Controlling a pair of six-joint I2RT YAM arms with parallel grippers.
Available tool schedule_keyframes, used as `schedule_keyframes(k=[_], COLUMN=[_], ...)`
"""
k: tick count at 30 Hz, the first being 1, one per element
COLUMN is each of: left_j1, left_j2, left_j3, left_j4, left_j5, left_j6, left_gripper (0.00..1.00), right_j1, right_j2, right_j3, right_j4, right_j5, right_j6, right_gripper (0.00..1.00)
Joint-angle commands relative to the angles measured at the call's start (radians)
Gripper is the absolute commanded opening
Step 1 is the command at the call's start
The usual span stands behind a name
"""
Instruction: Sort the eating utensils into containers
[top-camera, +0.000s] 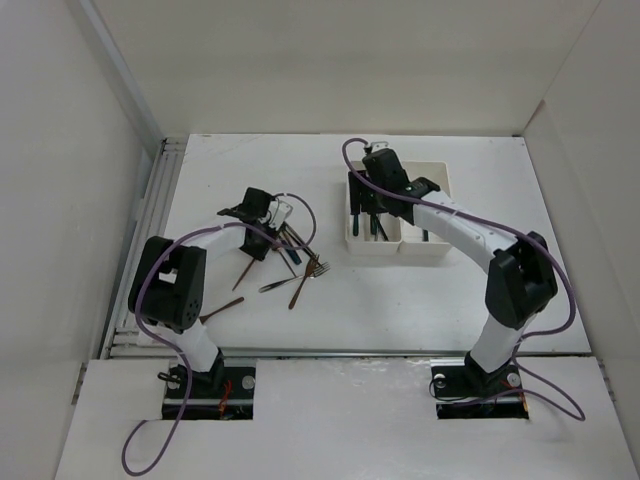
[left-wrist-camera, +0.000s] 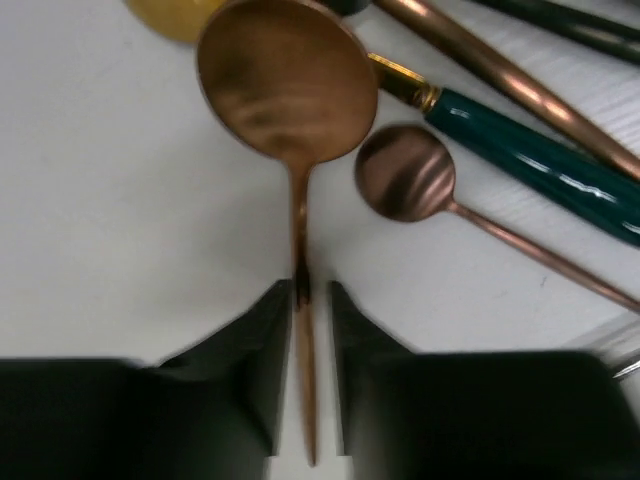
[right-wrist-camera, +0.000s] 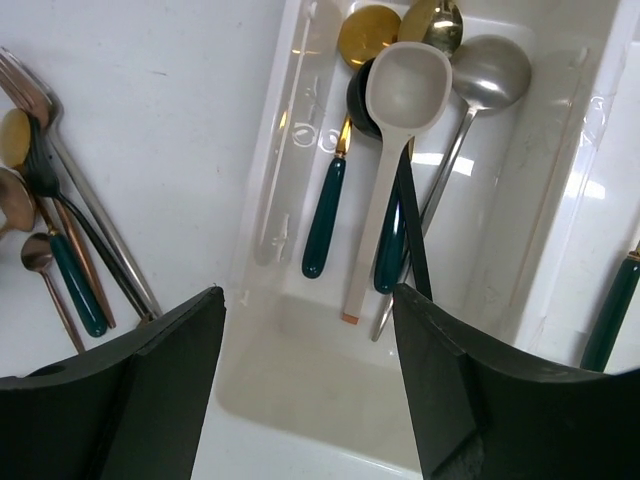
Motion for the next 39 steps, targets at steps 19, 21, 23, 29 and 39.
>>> schedule_keyframes(k=[19,21,23,29,39], left_j1=[0.111,0.111,0.111,0.065,0.042], left_j2=[-0.096,-0.109,-0.133,-0.197,-0.228], left_j3=[0.593,0.679,0.713,0.710,0.690], left_j4=[-0.275,-0.275,-0.275,-0.253,-0.244], left_j5=[0.171,0.144,0.144,0.070,0.114], left_j6=[-0.266,-0.371,-0.489,-0.519,-0.548], left_gripper=[0.00,0.00,0.00,0.00,0.00], right_j1=[0.106,0.129,0.159,0.180,0.208], right_j2=[-0.138,-0.125,-0.103,0.035,0.210], right_j3=[0.057,0.080,0.128,0.234,0.346], right_j4=[0.192,0.264,0.341,0.507,0.588], right_j5=[-0.229,-0.293,-0.372,-0.527,-0.556], right_j6=[-0.100,-0.091,-0.056,0.166,0.272], right_gripper=[1.00,1.00,1.00,1.00,0.84])
